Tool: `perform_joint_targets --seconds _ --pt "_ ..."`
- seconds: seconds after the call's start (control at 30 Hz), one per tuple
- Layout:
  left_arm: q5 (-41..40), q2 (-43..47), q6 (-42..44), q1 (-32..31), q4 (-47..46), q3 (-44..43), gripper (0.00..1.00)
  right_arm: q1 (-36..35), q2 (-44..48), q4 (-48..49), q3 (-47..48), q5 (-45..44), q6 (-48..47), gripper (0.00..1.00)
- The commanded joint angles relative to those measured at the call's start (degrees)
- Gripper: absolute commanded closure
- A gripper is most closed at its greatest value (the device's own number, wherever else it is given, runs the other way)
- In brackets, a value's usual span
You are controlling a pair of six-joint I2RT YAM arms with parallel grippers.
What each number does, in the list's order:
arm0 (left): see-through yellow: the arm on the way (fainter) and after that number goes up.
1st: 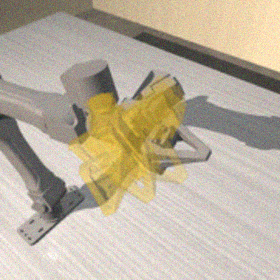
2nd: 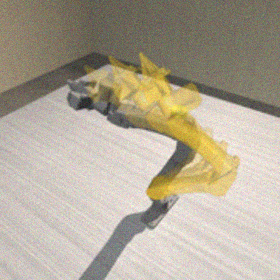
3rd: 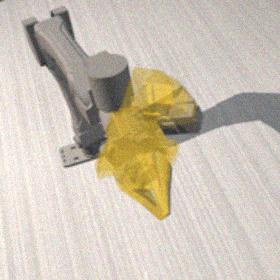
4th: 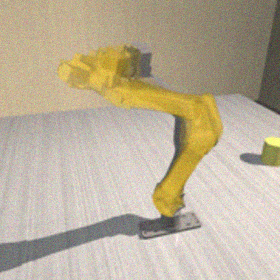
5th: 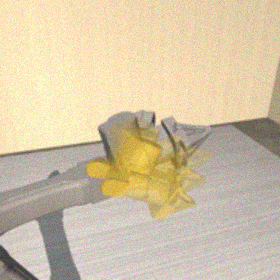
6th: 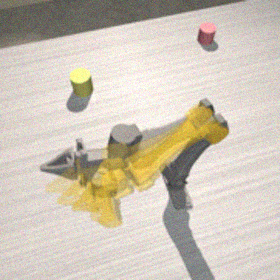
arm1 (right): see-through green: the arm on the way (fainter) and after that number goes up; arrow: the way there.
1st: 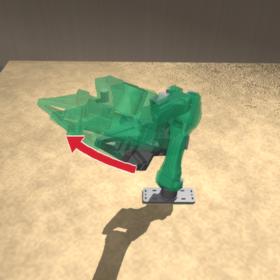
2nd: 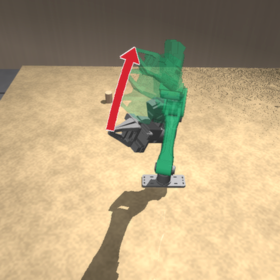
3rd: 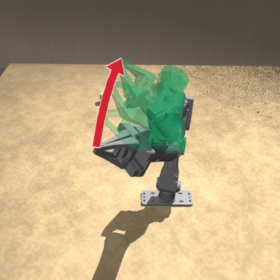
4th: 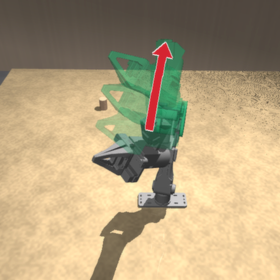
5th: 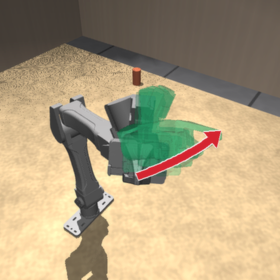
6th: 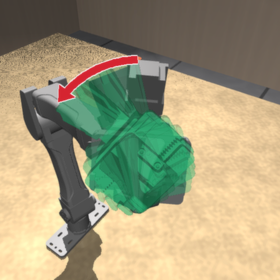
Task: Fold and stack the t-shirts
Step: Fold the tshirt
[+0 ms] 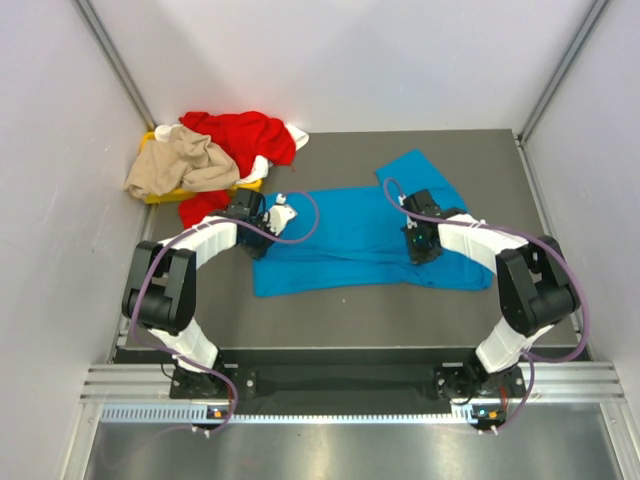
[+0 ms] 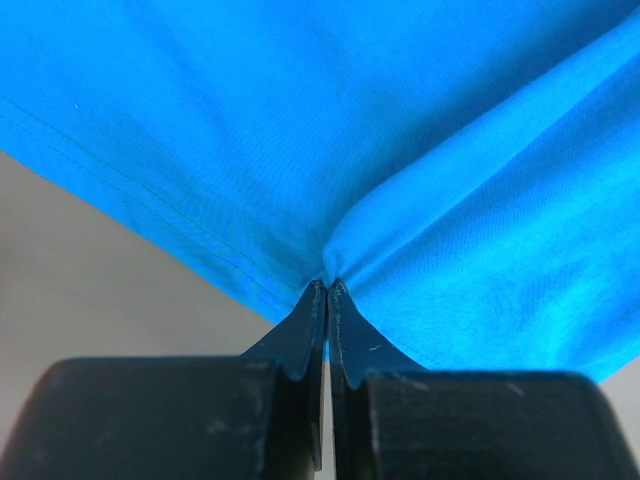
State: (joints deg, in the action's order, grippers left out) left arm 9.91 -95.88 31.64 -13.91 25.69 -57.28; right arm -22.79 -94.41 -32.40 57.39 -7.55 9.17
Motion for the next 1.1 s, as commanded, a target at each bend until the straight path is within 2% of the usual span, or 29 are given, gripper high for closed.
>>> perform_joint_targets --seconds 0.0,0.57,0.6,0.67,0.7,0.83,0.87,0.93,1.07 --pt "-1.65 1.31 -0.17 0.20 -1.35 -1.70 1.00 0.55 0.98 1.20 1.32 -1.05 -0.03 1.00" --pt "-8.85 -0.89 -3.34 0.29 -5.65 -1.61 1.00 2.39 -3.14 4.45 8.18 1.57 -1.17 1.00" --pt "-9.21 -1.24 -3.86 0.29 -5.91 -1.96 0.97 2.57 -3.58 4.54 8.09 2.53 -1.52 1.00" --pt "-9.38 -1.68 -4.48 0.20 -6.27 -2.31 0.93 2.57 -4.55 5.59 7.74 3.59 -1.70 0.93" --pt "-11.39 -2.12 -5.00 0.20 -6.62 -2.40 0.84 2.66 -4.81 5.94 7.65 4.38 -1.61 0.82" --pt "-14.39 -3.09 -6.94 0.20 -7.06 -3.45 0.54 3.54 -3.24 6.48 7.92 6.93 -0.30 0.52" --pt "-15.61 -3.09 -7.29 0.20 -6.89 -3.89 0.50 3.80 -2.10 6.48 7.48 6.94 0.49 0.50" --pt "-17.11 -2.22 -8.17 0.20 -6.88 -4.25 0.36 5.46 2.46 6.30 6.43 6.50 1.81 0.45" --pt "-17.30 4.01 -8.00 0.20 -6.98 -2.85 0.34 13.97 13.35 4.81 -1.72 6.15 6.81 0.43"
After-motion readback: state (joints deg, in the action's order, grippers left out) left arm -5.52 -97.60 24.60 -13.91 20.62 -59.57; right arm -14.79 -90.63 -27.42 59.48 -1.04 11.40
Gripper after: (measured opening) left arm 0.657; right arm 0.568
